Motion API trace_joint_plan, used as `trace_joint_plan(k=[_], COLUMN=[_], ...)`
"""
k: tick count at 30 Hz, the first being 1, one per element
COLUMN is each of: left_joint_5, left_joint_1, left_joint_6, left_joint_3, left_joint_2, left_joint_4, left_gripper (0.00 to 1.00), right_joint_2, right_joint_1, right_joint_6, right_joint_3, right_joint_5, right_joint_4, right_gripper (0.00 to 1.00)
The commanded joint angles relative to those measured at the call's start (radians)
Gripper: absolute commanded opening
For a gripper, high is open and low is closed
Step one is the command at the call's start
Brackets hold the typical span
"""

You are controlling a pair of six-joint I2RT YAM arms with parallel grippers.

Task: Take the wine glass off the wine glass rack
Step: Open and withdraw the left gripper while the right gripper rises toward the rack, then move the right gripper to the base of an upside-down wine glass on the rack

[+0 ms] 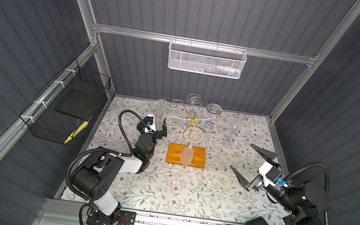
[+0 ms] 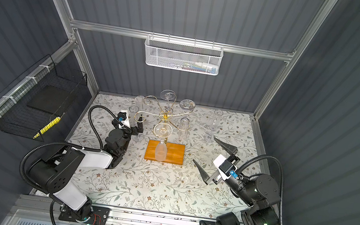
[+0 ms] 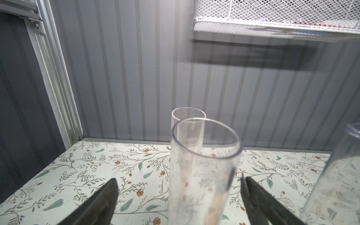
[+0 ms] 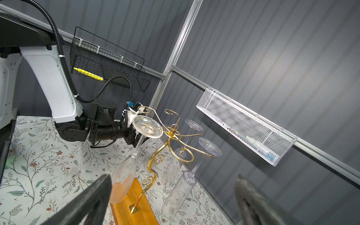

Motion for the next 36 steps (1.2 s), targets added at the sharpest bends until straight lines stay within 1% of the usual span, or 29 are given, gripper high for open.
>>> trace_joint_plan(k=[1, 4, 9, 10, 11, 12, 13, 16, 18, 20, 23, 25, 28, 29, 31, 36], left_joint_5=[0.014, 0.031, 0.062, 0.059, 0.053, 0.049, 0.048, 0.037, 0.035, 0.039, 0.042, 0.041, -0.027, -0.038, -0.04, -0.012], left_joint_1=[-0.003, -0.005, -0.006, -0.006, -0.006, -0.006, -0.006, -0.006, -0.006, -0.006, -0.005, -0.006, -0.006, -0.006, -0.006, -0.006], left_joint_6=[-0.014, -0.044, -0.107, -0.117, -0.126, -0.134, -0.138, -0.136, -0.14, -0.14, -0.143, -0.149, -0.201, -0.207, -0.202, -0.186], left_joint_3=[0.01, 0.017, 0.066, 0.078, 0.088, 0.096, 0.106, 0.148, 0.19, 0.253, 0.344, 0.382, 0.404, 0.406, 0.423, 0.49], left_joint_2=[-0.054, -0.119, -0.259, -0.289, -0.317, -0.344, -0.372, -0.444, -0.485, -0.511, -0.532, -0.552, -0.598, -0.613, -0.633, -0.646], left_joint_4=[-0.066, -0.166, -0.453, -0.508, -0.558, -0.601, -0.649, -0.797, -0.903, -1.041, -1.217, -1.292, -1.359, -1.373, -1.408, -1.5], left_gripper=[1.0, 1.0, 1.0, 1.0, 1.0, 1.0, 1.0, 1.0, 1.0, 1.0, 1.0, 1.0, 1.0, 1.0, 1.0, 1.0], right_joint_2=[-0.011, -0.009, 0.025, 0.038, 0.051, 0.067, 0.084, 0.147, 0.194, 0.23, 0.257, 0.268, 0.299, 0.311, 0.314, 0.307], right_joint_1=[0.003, 0.003, 0.003, 0.003, 0.003, 0.003, 0.002, 0.003, 0.004, 0.005, 0.005, 0.004, 0.008, 0.01, 0.022, 0.072], right_joint_6=[0.033, 0.074, 0.215, 0.267, 0.343, 0.402, 0.452, 0.583, 0.691, 0.826, 0.964, 1.036, 1.133, 1.148, 1.173, 1.292], right_joint_3=[-0.009, -0.008, 0.018, 0.026, 0.034, 0.042, 0.057, 0.11, 0.151, 0.188, 0.214, 0.226, 0.267, 0.282, 0.285, 0.261], right_joint_5=[0.02, 0.04, 0.095, 0.117, 0.178, 0.204, 0.209, 0.151, 0.149, 0.191, 0.238, 0.23, 0.203, 0.19, 0.168, 0.205], right_joint_4=[0.036, 0.059, 0.086, 0.095, 0.111, 0.125, 0.129, 0.137, 0.13, 0.108, 0.097, 0.094, 0.03, 0.003, -0.007, -0.032], right_gripper=[0.99, 0.99, 0.99, 0.99, 0.99, 0.99, 0.99, 0.99, 0.99, 0.99, 0.99, 0.99, 0.99, 0.99, 0.99, 0.99])
